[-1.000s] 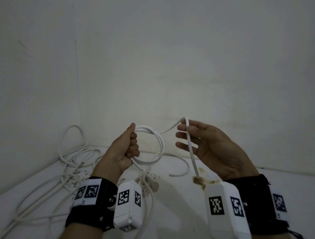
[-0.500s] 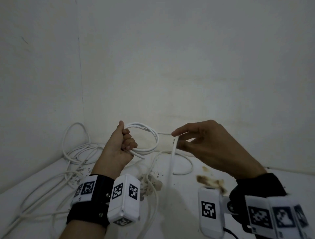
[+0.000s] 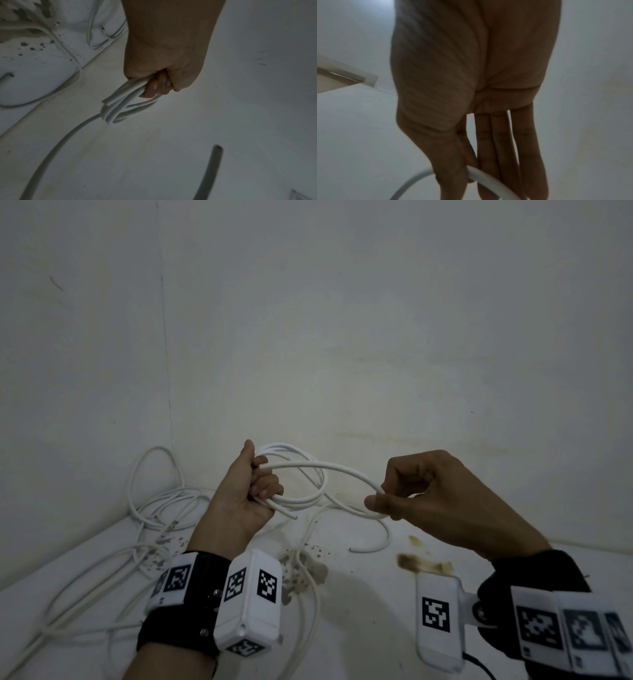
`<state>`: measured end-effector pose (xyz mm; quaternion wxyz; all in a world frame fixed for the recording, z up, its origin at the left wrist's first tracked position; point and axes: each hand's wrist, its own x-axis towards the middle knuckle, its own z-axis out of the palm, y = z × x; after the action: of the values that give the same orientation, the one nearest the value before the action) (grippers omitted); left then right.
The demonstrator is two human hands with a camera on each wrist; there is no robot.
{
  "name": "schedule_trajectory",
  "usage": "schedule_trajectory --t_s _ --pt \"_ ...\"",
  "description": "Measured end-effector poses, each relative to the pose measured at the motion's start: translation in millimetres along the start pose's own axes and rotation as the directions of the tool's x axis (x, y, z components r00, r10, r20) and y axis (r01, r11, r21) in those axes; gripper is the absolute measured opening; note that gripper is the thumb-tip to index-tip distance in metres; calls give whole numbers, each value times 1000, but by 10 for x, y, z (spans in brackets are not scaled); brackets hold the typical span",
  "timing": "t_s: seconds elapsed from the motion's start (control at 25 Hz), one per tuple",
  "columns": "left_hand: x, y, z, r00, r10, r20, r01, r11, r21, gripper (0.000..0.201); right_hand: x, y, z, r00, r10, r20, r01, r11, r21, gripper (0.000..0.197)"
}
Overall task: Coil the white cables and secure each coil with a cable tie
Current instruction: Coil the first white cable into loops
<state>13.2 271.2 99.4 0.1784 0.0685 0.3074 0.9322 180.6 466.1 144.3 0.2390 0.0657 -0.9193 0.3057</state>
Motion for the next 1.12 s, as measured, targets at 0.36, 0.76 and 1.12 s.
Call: schedule_trajectory --t_s 0.36,0.76,1.12 --pt "-71 -18 95 979 -152 137 145 988 56 48 51 89 39 996 1 -89 -11 993 -117 18" --pt "-86 -97 179 982 -111 156 113 994 -8 59 199 -148 537 988 55 -148 -18 971 239 29" --pt "-210 -157 298 950 -151 273 107 980 170 59 132 -176 453 989 63 131 -128 809 574 25"
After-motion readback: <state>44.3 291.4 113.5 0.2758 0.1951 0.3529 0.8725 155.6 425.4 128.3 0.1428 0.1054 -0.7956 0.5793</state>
